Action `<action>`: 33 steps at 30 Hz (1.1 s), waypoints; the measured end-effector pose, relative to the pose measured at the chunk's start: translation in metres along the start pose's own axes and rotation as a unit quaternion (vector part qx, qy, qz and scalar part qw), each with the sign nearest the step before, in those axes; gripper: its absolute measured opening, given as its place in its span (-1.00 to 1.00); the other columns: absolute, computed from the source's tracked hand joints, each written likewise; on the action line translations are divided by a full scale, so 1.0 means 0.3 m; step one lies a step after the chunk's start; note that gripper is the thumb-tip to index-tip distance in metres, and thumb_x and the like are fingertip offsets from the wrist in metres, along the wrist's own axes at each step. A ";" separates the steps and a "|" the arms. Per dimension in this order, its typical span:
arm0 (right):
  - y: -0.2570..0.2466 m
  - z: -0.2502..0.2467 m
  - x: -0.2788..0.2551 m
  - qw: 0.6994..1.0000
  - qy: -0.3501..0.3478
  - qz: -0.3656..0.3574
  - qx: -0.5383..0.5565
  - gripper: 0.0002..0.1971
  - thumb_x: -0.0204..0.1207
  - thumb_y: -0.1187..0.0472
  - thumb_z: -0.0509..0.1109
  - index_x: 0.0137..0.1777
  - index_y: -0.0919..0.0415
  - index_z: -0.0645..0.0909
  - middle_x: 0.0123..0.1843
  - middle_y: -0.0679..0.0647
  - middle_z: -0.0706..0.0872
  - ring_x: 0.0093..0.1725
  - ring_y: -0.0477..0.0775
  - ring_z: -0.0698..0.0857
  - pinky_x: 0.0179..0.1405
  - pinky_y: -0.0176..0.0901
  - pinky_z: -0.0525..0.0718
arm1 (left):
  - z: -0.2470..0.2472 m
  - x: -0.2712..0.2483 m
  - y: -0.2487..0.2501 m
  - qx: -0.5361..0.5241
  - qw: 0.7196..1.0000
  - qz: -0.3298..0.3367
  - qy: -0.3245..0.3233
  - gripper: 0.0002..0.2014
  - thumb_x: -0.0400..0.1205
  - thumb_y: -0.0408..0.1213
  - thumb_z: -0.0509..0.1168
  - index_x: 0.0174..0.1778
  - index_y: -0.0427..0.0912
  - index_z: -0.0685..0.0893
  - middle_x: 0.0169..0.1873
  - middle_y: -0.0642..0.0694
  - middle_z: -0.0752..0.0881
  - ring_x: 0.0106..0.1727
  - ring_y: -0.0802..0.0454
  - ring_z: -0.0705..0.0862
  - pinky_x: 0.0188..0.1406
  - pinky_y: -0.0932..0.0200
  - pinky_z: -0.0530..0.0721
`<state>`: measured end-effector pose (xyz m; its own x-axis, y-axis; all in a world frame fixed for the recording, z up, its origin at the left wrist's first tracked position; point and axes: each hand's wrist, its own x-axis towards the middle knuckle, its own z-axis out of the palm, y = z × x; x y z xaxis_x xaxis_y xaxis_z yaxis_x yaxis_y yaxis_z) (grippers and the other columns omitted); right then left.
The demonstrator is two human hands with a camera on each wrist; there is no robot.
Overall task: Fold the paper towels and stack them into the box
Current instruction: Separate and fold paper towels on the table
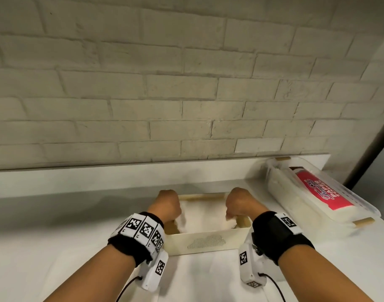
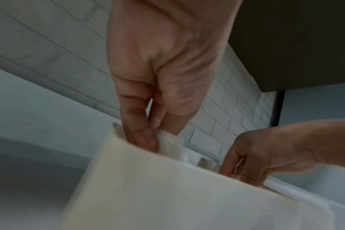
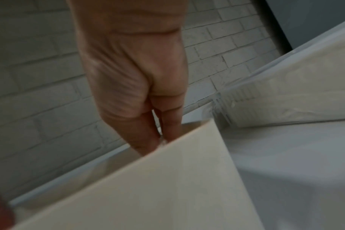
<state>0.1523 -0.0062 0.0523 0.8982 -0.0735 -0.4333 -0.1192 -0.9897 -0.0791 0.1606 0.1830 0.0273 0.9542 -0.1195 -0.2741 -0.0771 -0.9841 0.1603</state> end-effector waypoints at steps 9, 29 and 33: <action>-0.042 0.044 -0.006 0.982 0.011 -0.029 -0.189 -0.74 0.51 0.27 0.35 0.19 0.27 0.60 0.17 0.07 0.72 0.20 0.05 0.69 0.26 -0.27 0.48 | 0.033 -0.006 0.081 0.262 0.961 0.029 -0.079 -0.54 0.57 -0.17 0.38 0.32 -0.35 0.55 0.28 -0.18 0.63 0.33 -0.13 0.59 0.34 0.08 0.49; -0.023 0.114 0.028 0.994 0.032 0.031 -0.099 -0.49 0.54 0.32 0.32 0.47 0.32 0.30 0.47 0.20 0.29 0.34 0.18 0.55 0.22 -0.16 0.56 | 0.007 -0.093 0.099 0.215 0.974 0.069 -0.029 -0.68 0.69 -0.39 0.03 0.28 -0.37 0.56 0.29 -0.26 0.60 0.32 -0.16 0.57 0.26 0.10 0.50; -0.016 0.082 -0.006 0.995 0.011 0.034 -0.089 -0.48 0.47 0.31 0.39 0.41 0.32 0.36 0.29 0.13 0.55 0.19 0.14 0.65 0.00 -0.17 0.58 | 0.001 -0.117 0.109 0.223 0.972 0.078 -0.012 -0.69 0.68 -0.33 0.06 0.24 -0.32 0.60 0.23 -0.20 0.65 0.27 -0.13 0.62 0.12 0.08 0.48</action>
<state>0.1409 0.0018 0.0313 0.9002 -0.1425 -0.4115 -0.1054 -0.9882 0.1114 0.1245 0.1551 0.0418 0.9144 -0.2689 -0.3026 -0.3426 -0.9122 -0.2248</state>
